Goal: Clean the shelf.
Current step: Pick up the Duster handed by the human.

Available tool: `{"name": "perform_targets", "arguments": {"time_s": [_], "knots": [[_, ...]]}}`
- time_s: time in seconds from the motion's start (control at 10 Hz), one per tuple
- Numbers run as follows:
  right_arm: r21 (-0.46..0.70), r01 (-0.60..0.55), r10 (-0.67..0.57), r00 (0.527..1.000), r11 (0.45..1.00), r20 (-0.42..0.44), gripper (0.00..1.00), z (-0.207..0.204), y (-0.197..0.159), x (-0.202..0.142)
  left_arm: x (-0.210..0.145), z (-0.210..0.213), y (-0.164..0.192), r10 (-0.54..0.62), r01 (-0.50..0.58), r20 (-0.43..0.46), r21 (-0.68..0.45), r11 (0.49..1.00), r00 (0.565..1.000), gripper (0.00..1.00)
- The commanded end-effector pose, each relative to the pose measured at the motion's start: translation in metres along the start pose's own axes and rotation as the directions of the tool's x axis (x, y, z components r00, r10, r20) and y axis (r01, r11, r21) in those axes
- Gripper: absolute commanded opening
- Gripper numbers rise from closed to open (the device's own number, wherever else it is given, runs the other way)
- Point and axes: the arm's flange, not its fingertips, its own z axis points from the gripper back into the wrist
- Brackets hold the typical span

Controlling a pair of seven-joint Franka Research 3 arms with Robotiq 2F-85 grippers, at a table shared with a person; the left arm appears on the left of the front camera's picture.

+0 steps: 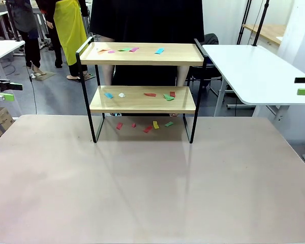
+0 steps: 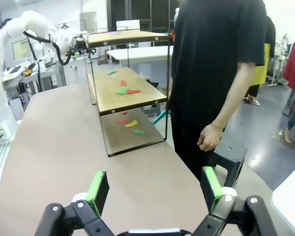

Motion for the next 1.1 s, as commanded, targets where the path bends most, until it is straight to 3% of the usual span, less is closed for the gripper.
{"name": "perform_targets", "arguments": {"time_s": [0.0, 0.1, 0.3, 0.6, 1.0], "knots": [[0.017, 0.003, -0.003, 1.000, 1.000, -0.017, 1.00, -0.002, 0.009, 0.005, 0.003, -0.001, 0.001, 0.038, -0.037, 0.009, -0.119, 0.992, 0.999, 1.00], [0.017, 0.003, -0.003, 1.000, 1.000, -0.017, 1.00, -0.002, 0.009, 0.005, 0.000, 0.000, 0.000, 0.000, 0.000, 0.000, 0.000, 1.000, 1.000, 1.00], [0.006, 0.001, -0.001, 1.000, 1.000, -0.002, 1.00, -0.001, 0.000, -0.001, -0.005, -0.004, 0.001, 0.009, -0.009, 0.013, -0.037, 0.999, 1.000, 1.00], [-0.012, 0.011, -0.011, 0.999, 1.000, 0.036, 1.00, -0.023, -0.031, -0.017, -0.029, -0.024, 0.037, 0.008, -0.002, 0.069, -0.083, 0.997, 0.998, 1.00], [-0.009, 0.021, -0.021, 0.999, 1.000, 0.046, 1.00, -0.030, -0.039, -0.025, -0.034, -0.018, 0.040, 0.006, 0.003, 0.106, -0.088, 0.996, 0.994, 1.00]]}}
